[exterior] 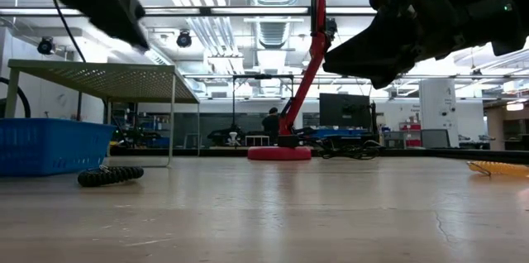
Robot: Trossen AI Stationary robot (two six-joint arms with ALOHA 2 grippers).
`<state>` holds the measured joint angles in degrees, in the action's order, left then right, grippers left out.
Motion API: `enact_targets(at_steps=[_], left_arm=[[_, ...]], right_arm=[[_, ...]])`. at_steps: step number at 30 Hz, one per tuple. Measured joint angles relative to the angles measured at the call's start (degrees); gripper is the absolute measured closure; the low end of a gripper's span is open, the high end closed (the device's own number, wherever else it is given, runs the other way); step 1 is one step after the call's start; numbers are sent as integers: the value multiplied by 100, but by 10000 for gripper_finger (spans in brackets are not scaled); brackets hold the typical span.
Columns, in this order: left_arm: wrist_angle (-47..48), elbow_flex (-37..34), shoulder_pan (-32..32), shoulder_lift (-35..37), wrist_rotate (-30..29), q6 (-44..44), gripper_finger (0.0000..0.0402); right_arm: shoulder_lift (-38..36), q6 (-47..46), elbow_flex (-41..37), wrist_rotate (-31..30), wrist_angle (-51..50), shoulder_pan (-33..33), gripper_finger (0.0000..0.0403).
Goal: Pick & Place Office Desk Supplies
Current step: Put the black spring rubber band into the blue bin
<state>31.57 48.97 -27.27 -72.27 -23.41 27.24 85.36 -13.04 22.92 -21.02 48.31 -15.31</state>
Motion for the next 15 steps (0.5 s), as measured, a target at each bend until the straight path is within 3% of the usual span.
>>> enact_targets(at_steps=[5,15], left_arm=[[29,24,11,-489,410,28,268],[18,236,26,-1286,444,-36,268]], right_arm=[[0,-1,0,0,2,0,280],[0,0,0,0,0,-4,275]])
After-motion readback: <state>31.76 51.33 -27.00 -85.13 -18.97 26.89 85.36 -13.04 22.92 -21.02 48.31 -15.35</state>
